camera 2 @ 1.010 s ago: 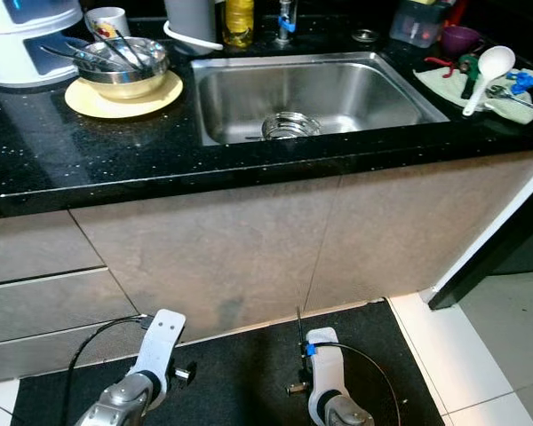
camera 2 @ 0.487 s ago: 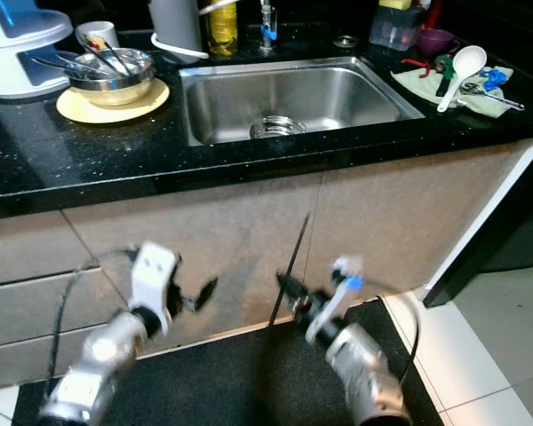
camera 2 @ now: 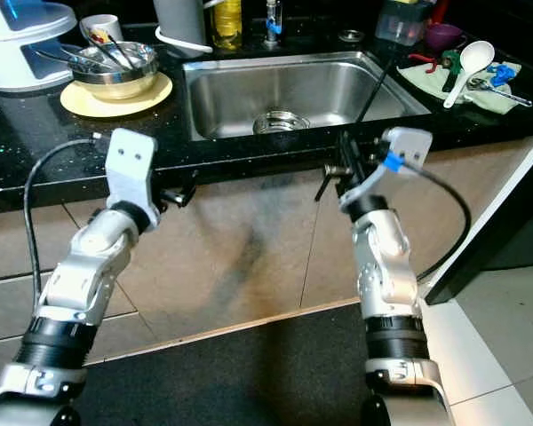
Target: Kitchen organization
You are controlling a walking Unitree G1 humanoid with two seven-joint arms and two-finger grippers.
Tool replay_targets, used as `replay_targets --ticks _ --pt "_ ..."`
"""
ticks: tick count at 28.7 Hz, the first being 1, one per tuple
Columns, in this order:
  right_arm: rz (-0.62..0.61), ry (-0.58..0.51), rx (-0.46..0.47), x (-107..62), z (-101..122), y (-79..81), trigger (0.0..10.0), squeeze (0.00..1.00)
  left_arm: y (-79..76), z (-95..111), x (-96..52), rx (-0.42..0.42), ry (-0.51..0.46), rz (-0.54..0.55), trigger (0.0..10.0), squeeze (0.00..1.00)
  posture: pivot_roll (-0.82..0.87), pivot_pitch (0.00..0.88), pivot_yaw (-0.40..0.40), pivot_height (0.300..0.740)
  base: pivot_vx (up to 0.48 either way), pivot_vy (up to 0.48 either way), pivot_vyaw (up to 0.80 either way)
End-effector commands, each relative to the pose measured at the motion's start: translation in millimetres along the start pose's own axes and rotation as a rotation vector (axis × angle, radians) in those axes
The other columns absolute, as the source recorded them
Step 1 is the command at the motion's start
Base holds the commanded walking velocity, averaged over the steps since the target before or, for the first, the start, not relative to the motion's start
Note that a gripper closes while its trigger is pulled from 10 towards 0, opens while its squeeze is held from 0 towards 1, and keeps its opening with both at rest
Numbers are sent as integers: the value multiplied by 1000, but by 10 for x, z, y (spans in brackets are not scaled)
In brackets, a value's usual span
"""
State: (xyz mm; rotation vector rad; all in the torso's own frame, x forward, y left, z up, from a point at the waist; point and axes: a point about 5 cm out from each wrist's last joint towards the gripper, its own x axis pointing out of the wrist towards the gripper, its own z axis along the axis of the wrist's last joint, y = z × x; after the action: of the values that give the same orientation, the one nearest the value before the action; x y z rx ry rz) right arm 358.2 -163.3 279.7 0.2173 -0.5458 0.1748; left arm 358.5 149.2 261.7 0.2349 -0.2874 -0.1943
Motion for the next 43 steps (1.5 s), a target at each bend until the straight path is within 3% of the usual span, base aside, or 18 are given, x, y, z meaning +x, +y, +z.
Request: replay_targets --ticks 1,7,16,43 --pt "-11 8 -20 1 17 14 10000 0 -7 81 7 35 -16 -1 10000 0 -83 168 -18 740 0 0 0" --pt "-39 1 -25 4 59 3 10000 0 30 278 68 -25 -84 31 10000 0 -85 171 -13 740 0 0 0" --pt "-32 -15 -86 33 126 49 10000 0 -5 286 81 -16 -64 1 10000 0 -85 171 -13 740 189 0 0" --pt "-40 -14 -79 17 147 66 10000 0 -42 349 77 -2 -75 -27 10000 0 -85 164 -7 740 336 0 0"
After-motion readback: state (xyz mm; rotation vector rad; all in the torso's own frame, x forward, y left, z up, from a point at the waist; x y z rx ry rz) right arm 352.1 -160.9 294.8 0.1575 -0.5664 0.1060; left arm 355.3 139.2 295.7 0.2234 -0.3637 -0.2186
